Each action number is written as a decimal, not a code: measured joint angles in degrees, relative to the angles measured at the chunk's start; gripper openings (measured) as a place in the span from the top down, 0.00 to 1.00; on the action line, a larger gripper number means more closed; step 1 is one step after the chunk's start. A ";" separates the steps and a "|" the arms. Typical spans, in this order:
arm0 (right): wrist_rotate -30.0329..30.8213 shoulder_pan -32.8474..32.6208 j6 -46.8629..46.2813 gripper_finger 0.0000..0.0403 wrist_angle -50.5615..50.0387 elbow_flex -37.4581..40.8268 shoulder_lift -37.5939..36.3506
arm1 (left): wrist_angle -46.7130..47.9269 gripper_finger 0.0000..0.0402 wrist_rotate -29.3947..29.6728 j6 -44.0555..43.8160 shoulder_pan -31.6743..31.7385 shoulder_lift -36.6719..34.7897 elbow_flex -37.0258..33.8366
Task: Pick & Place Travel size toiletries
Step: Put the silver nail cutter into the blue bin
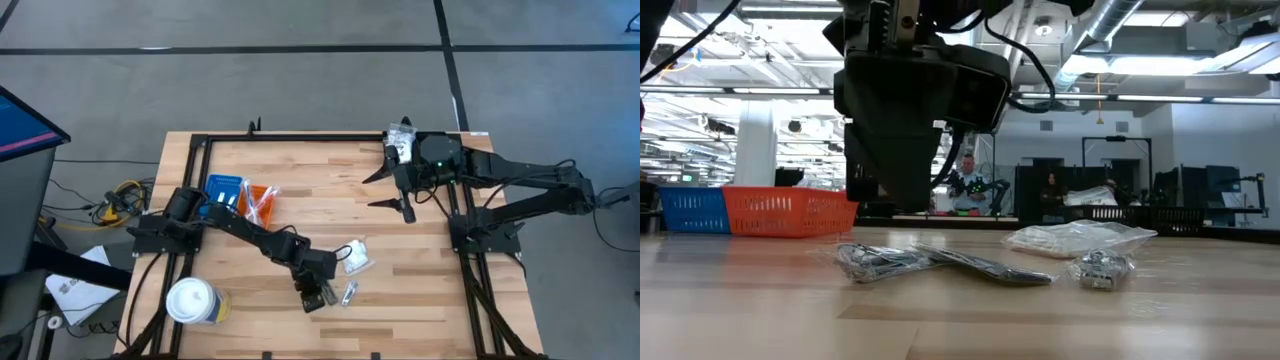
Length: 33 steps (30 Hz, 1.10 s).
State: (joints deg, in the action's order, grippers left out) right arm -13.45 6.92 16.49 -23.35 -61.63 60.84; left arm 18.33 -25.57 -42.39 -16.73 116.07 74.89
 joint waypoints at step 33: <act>0.00 -0.03 0.02 0.37 -0.01 0.07 0.35 | 23.39 1.00 33.10 -4.57 -1.54 -15.01 0.09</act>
State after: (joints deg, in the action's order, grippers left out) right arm -13.45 6.90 16.51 -23.36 -61.56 61.19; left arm 41.72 7.53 -46.96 -18.27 101.06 74.98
